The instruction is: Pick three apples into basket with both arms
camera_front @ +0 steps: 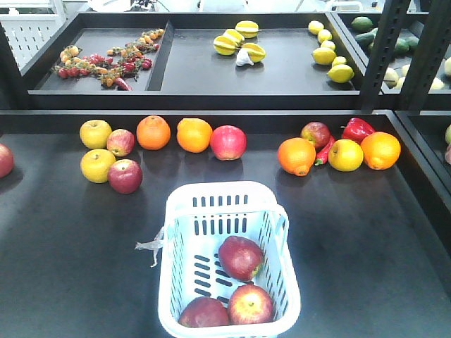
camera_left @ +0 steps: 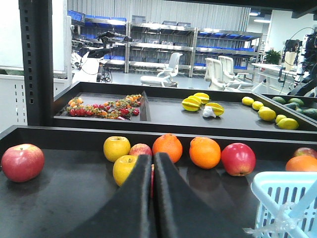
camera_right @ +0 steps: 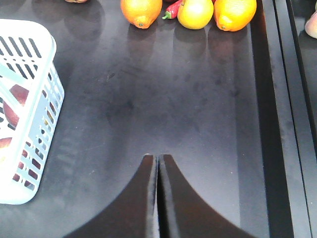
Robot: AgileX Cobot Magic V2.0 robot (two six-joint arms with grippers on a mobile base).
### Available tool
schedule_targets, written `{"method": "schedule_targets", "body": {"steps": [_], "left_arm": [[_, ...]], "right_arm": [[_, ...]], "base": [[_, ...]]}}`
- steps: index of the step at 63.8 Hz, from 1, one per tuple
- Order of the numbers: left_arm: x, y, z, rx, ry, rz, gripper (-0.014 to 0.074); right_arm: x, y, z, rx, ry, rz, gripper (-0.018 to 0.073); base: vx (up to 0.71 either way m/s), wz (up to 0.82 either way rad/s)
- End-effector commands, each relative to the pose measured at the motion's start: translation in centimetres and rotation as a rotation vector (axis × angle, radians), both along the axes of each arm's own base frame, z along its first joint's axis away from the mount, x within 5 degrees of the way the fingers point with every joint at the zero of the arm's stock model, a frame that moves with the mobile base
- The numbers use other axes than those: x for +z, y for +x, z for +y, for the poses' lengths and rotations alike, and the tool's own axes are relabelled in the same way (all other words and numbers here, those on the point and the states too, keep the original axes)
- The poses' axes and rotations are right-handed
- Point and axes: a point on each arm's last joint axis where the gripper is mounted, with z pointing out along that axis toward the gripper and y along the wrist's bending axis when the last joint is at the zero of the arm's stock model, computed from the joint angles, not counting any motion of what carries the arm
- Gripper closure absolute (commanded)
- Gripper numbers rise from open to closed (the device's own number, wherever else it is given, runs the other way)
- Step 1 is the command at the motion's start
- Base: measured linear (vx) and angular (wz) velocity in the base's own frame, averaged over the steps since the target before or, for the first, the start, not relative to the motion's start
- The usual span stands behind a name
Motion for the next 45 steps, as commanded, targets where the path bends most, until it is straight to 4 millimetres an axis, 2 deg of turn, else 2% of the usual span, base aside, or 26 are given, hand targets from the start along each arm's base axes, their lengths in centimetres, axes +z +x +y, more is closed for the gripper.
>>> {"method": "schedule_targets", "body": {"steps": [1,45], "left_arm": [[-0.04,-0.07,-0.01,-0.002,-0.012,-0.064,0.0603],[-0.04,-0.07,-0.01,-0.002,-0.012,-0.064,0.0603]], "right_arm": [[1.35,0.33,-0.16,-0.011,-0.01,-0.084,0.0568],[1.34,0.33,-0.18,-0.011,-0.013,-0.083,0.0568]], "base": [[0.0,0.0],[0.0,0.0]]}}
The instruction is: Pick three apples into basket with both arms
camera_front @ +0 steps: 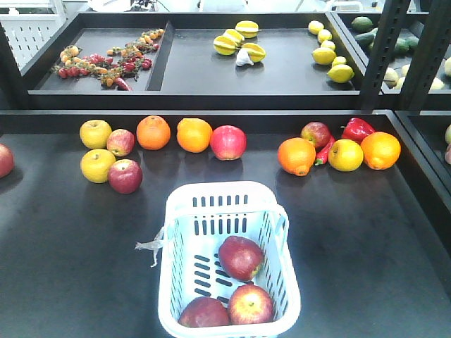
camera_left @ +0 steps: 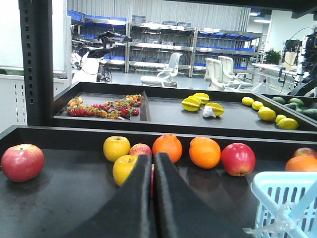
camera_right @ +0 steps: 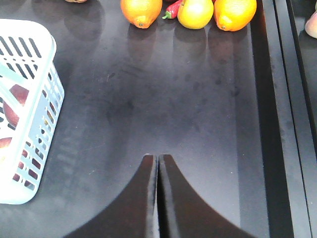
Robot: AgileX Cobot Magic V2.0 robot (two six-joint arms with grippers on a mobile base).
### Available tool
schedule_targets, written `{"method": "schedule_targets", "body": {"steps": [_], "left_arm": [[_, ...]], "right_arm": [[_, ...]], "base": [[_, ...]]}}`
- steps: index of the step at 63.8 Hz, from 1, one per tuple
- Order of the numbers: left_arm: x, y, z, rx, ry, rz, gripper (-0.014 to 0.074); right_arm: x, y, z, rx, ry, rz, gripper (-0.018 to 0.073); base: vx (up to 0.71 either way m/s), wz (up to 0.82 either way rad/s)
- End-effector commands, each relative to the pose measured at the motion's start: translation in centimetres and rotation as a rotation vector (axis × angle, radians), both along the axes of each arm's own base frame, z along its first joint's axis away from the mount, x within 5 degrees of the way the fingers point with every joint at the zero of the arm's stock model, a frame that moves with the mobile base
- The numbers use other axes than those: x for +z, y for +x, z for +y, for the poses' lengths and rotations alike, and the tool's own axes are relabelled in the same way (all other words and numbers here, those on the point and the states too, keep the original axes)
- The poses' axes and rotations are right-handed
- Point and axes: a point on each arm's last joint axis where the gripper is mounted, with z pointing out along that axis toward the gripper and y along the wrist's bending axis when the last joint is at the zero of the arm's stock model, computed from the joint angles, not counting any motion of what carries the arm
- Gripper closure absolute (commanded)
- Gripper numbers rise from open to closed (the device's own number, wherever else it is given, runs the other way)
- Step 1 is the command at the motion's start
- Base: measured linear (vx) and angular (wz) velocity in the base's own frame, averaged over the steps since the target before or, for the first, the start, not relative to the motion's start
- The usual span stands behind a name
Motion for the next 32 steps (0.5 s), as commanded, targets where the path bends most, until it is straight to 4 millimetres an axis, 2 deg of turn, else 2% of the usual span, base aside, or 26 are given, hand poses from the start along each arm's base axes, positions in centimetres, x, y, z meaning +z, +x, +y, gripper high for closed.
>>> {"method": "schedule_targets", "body": {"steps": [1,11,21,32], "left_arm": [[0.0,-0.1,0.0,-0.002,-0.012,-0.064,0.0603],[0.0,-0.1,0.0,-0.002,-0.012,-0.064,0.0603],[0.0,-0.1,0.0,-0.002,-0.012,-0.064,0.0603],[0.0,-0.1,0.0,-0.002,-0.012,-0.063,0.0603]], "right_arm": [[1.3,0.3,-0.2,-0.011,-0.013,-0.083,0.0568],[1.5,0.3,-0.2,-0.022,-0.003,-0.098,0.0568],[1.8,-0.5,-0.3,-0.084,0.036,-0.224,0.0568],[0.3,-2.1,-0.5,-0.147,0.052,-0.369,0.0568]], "base": [[0.0,0.0],[0.0,0.0],[0.0,0.0],[0.0,0.0]]}}
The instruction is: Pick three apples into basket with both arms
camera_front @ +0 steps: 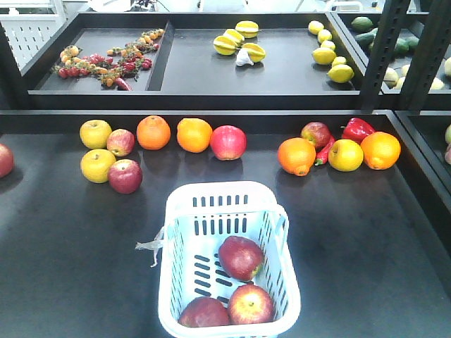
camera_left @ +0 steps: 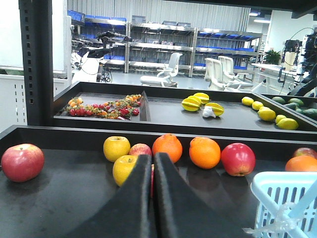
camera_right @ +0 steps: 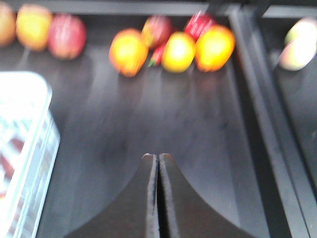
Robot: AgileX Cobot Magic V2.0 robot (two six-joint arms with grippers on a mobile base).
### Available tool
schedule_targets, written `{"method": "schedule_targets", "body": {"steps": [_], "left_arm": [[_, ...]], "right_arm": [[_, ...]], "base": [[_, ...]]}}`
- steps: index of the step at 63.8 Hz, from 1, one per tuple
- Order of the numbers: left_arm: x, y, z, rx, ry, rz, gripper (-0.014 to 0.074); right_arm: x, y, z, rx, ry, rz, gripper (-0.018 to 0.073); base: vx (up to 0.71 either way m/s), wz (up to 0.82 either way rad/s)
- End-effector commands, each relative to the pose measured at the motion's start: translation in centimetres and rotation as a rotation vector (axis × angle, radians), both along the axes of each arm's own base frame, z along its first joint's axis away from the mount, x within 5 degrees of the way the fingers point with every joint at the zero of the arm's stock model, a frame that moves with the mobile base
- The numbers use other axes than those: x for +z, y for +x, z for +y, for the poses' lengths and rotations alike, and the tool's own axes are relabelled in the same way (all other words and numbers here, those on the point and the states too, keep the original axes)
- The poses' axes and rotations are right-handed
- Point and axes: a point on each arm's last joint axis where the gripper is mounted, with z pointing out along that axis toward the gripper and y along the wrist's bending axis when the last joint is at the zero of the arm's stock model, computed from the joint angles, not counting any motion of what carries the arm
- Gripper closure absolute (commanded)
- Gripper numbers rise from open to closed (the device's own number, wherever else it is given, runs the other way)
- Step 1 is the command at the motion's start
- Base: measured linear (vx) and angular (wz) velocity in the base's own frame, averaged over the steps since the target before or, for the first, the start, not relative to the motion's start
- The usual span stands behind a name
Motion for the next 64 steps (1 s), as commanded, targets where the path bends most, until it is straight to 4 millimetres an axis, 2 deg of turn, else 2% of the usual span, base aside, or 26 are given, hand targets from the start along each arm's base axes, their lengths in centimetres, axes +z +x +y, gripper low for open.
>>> {"method": "schedule_targets", "body": {"steps": [1,23,37,64], "left_arm": [[0.0,-0.1,0.0,-0.002,-0.011,-0.063,0.0603],[0.0,-0.1,0.0,-0.002,-0.011,-0.063,0.0603],[0.0,-0.1,0.0,-0.002,-0.011,-0.063,0.0603],[0.0,-0.1,0.0,-0.002,-0.011,-0.062,0.0604]], "right_arm": [[0.5,-0.5,-0.3,-0.052,0.004,-0.168,0.0568],[-3.5,-4.4,-0.1,-0.059,0.009,-0.391,0.0568],[-6.4,-6.1,0.0,-0.061,0.038,-0.512,0.0568],[-11.0,-5.4,0.1,-0.059,0.111,-0.602,0.0568]], "base": [[0.0,0.0],[0.0,0.0],[0.0,0.0],[0.0,0.0]]}}
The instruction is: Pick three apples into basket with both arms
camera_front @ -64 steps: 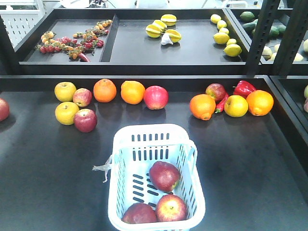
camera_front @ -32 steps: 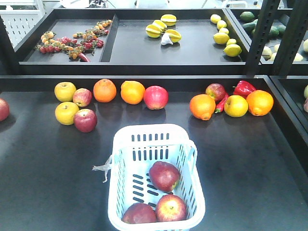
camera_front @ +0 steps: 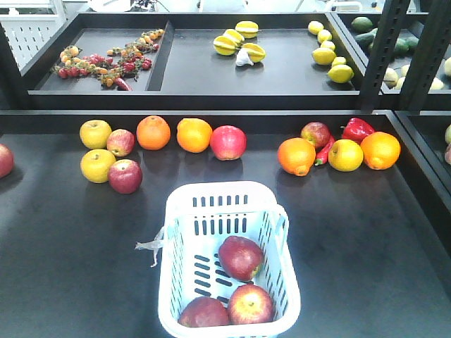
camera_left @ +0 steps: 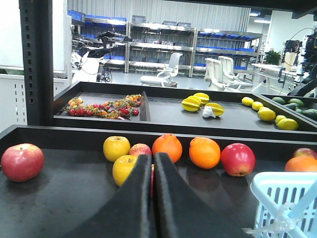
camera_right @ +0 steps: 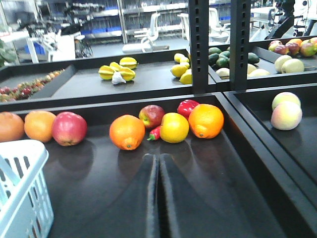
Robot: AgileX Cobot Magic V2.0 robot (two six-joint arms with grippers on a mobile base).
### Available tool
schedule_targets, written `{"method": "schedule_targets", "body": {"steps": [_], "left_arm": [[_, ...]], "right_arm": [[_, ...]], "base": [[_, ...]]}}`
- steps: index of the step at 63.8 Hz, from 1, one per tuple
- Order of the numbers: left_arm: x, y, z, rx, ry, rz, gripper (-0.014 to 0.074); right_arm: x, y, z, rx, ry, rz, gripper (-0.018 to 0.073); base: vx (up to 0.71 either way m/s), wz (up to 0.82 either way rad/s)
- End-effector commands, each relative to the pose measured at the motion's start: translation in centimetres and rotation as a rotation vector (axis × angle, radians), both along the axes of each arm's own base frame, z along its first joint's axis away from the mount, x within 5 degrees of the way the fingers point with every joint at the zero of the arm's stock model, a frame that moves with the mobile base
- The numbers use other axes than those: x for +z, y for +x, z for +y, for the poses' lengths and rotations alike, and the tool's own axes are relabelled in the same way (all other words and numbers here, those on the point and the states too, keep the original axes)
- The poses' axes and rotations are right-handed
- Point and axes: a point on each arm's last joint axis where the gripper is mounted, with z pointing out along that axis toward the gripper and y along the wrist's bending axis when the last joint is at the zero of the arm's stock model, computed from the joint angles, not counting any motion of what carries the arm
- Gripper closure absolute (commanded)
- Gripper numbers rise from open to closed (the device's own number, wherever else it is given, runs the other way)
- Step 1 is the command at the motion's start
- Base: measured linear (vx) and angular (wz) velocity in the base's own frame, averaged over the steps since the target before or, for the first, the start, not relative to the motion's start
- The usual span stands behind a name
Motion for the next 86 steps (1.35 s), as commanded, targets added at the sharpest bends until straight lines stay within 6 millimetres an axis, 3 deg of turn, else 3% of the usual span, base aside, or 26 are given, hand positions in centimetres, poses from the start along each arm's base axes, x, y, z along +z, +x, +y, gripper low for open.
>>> {"method": "schedule_targets", "body": {"steps": [1,86], "left_arm": [[-0.04,-0.07,-0.01,-0.001,-0.01,-0.063,0.0604],[-0.04,-0.07,-0.01,-0.001,-0.01,-0.063,0.0604]], "right_arm": [[0.78,-0.01,0.08,0.008,0.02,-0.147,0.0568],[0.71,-0.01,0.07,0.007,0.022,-0.136,0.0568]], "base": [[0.0,0.0],[0.0,0.0]]}}
